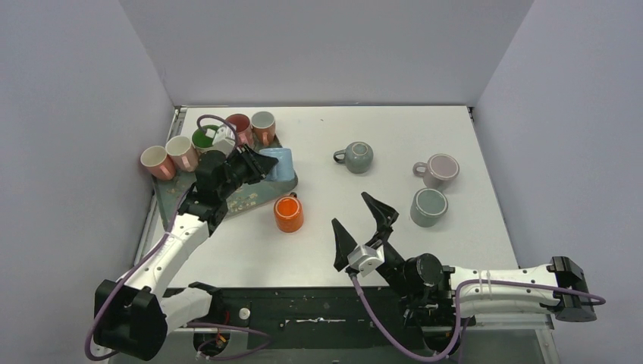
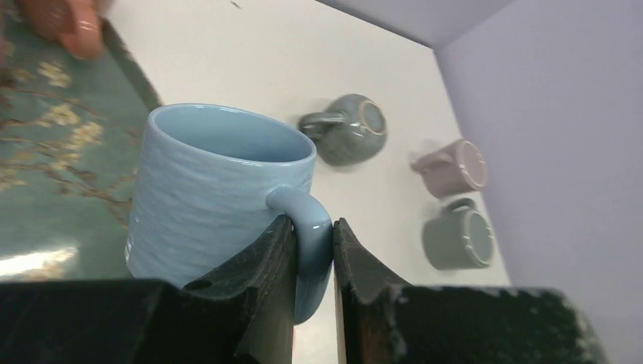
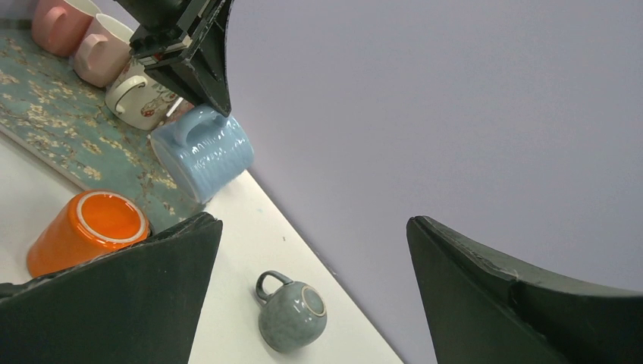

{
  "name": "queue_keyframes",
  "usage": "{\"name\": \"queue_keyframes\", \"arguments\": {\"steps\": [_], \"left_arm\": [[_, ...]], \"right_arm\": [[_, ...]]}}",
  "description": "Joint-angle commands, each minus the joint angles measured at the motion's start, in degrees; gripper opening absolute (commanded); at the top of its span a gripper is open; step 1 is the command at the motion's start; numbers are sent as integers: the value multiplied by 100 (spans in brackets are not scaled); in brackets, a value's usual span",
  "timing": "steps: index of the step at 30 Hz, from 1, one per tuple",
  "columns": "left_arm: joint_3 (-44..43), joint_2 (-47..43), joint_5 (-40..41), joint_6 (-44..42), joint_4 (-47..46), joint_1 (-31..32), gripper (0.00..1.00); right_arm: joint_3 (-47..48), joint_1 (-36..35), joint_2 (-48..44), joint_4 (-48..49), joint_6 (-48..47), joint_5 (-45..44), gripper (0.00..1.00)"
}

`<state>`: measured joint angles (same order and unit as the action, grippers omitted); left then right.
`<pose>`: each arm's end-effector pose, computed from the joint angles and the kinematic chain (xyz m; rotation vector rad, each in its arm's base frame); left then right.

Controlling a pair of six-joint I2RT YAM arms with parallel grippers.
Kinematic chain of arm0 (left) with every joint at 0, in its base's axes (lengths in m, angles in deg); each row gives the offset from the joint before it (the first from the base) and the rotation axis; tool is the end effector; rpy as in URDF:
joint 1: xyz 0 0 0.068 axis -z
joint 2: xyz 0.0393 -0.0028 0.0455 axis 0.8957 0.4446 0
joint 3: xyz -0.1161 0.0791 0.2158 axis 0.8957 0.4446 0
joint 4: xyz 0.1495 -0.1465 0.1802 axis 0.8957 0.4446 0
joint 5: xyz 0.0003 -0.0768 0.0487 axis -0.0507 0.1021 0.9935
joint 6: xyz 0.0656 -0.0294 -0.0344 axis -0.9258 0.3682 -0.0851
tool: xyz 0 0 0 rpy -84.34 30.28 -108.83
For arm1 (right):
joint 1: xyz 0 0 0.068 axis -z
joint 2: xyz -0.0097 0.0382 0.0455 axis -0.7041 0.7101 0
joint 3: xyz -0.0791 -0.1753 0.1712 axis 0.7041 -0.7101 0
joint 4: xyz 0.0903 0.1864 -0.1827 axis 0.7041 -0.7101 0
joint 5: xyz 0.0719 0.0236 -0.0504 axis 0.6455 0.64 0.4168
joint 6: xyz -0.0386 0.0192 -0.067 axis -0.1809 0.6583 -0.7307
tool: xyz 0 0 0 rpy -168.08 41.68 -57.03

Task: Turn the mug right side up
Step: Place the cup on the tray.

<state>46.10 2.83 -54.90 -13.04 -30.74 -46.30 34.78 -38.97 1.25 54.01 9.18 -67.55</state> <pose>0.2933 -0.1077 0.2760 -0.2301 1.8557 -0.9395 0.0603 0.2257 0.2943 -0.9163 0.8387 0.0957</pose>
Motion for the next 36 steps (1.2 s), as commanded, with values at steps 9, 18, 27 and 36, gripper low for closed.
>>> {"name": "queue_keyframes", "arguments": {"steps": [9, 18, 27, 36], "left_arm": [[36, 833, 929, -1645, -2034, -259, 0], [598, 1353, 837, -1822, -3484, -394, 0], [1141, 1050, 1508, -1419, -2670, -420, 0], [2009, -5, 1693, -990, -2039, -403, 28]], "right_arm": [[-35, -74, -305, -207, 443, 207, 100], [-36, -102, -283, -259, 414, 191, 100], [-21, -109, -210, -224, 316, 116, 100], [-9, -119, -119, -84, 186, 2, 100]]}}
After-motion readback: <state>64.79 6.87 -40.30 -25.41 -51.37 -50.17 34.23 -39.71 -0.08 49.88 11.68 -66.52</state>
